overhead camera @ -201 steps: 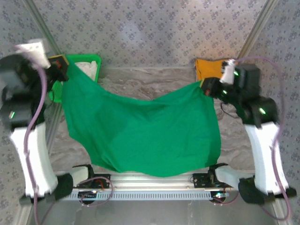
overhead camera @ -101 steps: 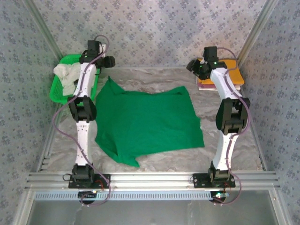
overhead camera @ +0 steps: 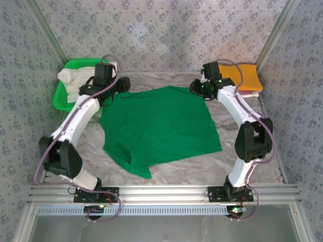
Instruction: Fold and stack the t-shirts
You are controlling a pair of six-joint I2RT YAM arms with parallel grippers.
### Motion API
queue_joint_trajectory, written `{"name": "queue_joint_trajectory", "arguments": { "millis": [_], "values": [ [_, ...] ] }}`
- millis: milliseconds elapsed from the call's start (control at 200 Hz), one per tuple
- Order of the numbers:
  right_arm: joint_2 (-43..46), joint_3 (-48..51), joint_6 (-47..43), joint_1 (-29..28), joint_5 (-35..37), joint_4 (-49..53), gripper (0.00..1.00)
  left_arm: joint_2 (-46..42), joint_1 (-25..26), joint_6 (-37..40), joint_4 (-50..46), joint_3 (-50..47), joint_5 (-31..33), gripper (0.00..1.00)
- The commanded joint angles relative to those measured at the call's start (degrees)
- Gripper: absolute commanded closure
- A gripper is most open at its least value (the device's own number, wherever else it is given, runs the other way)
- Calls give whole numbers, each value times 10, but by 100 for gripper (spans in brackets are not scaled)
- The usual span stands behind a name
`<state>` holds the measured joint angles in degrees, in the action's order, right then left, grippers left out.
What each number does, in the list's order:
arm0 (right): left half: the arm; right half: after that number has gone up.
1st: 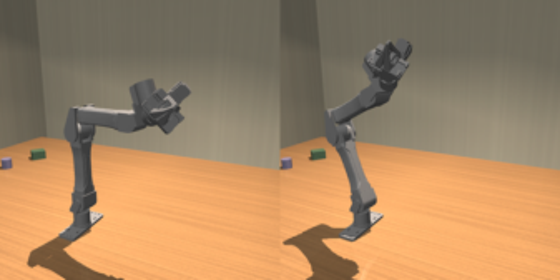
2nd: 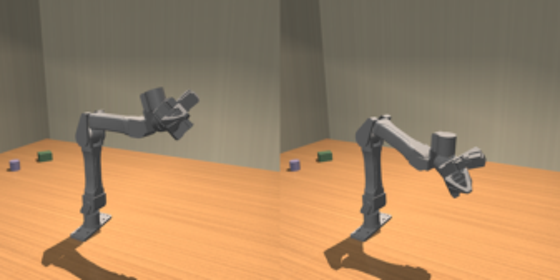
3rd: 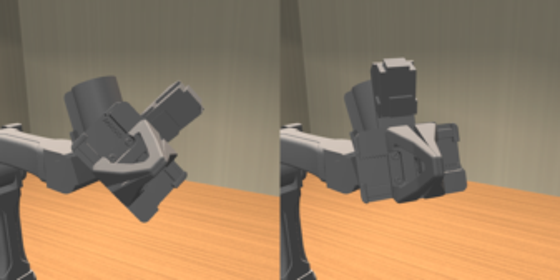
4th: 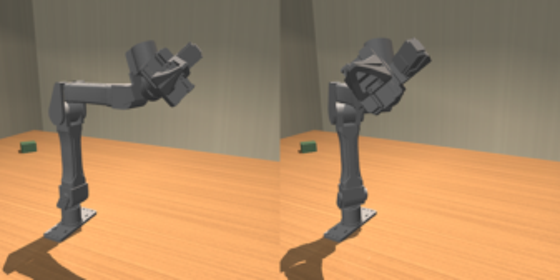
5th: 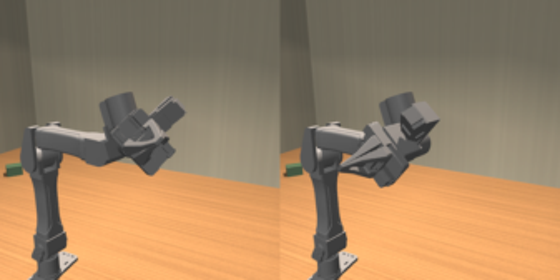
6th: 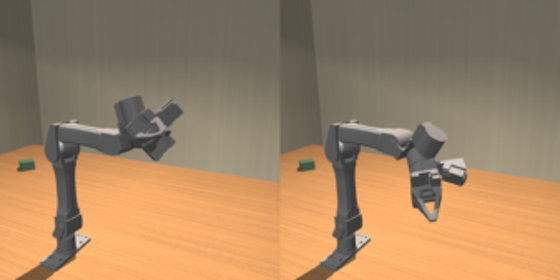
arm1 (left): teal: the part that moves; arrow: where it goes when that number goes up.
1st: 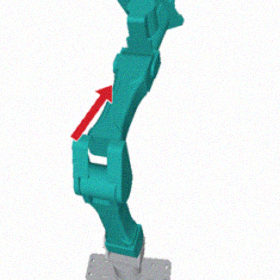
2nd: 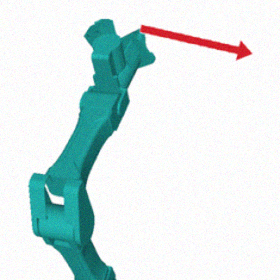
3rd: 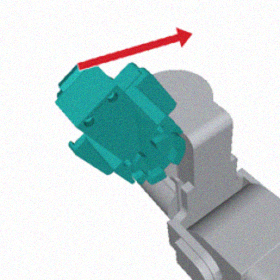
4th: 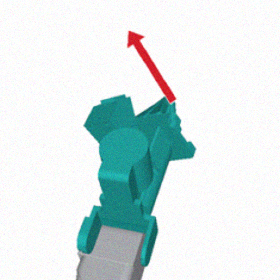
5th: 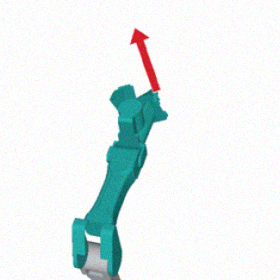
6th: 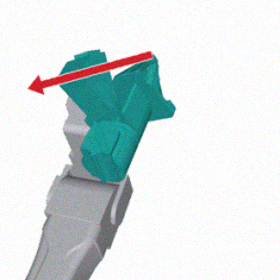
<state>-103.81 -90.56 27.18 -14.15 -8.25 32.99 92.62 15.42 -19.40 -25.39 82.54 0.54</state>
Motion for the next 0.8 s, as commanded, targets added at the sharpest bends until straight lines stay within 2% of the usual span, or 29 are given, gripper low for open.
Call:
{"name": "queue_joint_trajectory", "arguments": {
  "millis": [0,115,240,395,510,795],
  "values": [
    [-82,-45,-22,12,18,35,61,105,-9,-35,14,-17,12,43],
    [-154,-107,-24,8,29,51,63,177,-6,-33,-12,50,0,45],
    [-211,-150,-16,12,16,60,63,229,-6,-58,-4,63,-1,45],
    [-260,-172,-1,25,-5,61,65,285,0,-48,-8,96,-15,46],
    [-259,-129,10,37,-11,44,66,302,17,-40,1,98,-20,46],
    [-165,67,71,75,12,-46,69,343,61,-13,16,119,-53,46]
  ]
}}
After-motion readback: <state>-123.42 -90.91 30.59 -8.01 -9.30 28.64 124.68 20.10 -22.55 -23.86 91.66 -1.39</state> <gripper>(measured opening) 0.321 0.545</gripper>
